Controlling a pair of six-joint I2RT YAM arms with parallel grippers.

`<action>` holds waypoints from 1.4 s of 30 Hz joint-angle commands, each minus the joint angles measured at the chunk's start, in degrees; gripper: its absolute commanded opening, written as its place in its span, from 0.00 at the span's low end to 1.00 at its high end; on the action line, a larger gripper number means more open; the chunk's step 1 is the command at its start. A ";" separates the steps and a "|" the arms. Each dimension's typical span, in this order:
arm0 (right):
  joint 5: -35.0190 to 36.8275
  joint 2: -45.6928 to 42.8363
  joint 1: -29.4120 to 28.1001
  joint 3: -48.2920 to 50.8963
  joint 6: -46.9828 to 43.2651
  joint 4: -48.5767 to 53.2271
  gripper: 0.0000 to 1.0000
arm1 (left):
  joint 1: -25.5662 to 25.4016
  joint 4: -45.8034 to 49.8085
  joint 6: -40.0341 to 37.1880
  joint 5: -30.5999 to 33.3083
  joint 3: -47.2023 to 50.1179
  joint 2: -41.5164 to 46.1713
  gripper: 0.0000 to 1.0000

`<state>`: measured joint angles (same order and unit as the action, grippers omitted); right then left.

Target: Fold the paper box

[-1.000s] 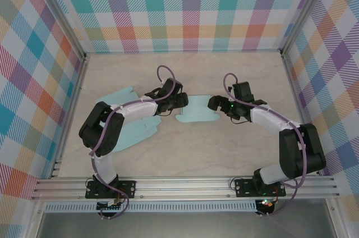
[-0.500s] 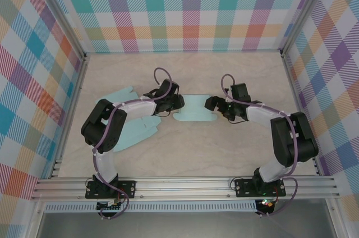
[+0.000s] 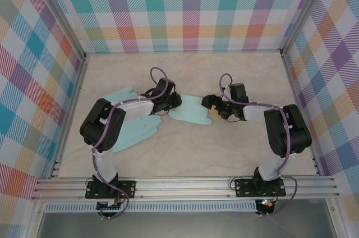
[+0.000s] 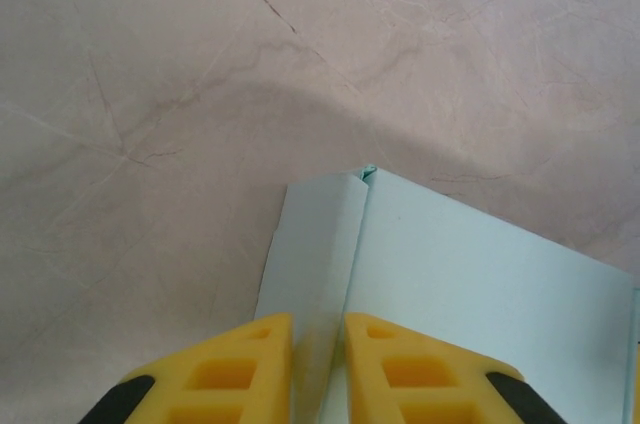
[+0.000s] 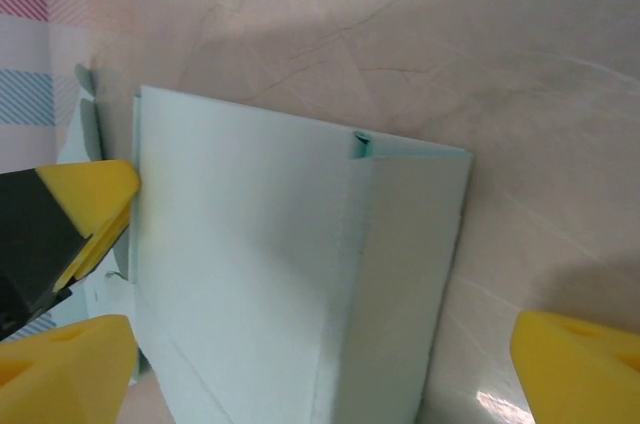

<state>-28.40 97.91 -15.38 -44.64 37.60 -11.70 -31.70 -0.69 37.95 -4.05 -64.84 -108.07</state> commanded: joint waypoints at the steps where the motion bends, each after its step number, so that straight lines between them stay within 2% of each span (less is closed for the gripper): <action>1: -4.16 1.35 0.26 1.37 2.04 -5.52 0.95 | 1.29 2.33 0.93 -0.06 1.82 -1.71 0.19; 25: -8.32 3.65 0.26 4.49 8.95 -15.44 0.91 | 2.50 1.18 3.23 -0.94 1.49 -2.84 0.18; 42: -8.32 4.17 0.24 4.12 9.59 -15.85 0.91 | 3.72 1.90 3.57 -0.34 1.78 -3.19 0.17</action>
<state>-35.46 100.79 -14.87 -40.93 46.81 -26.09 -29.12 -3.38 41.15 -5.52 -64.64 -108.95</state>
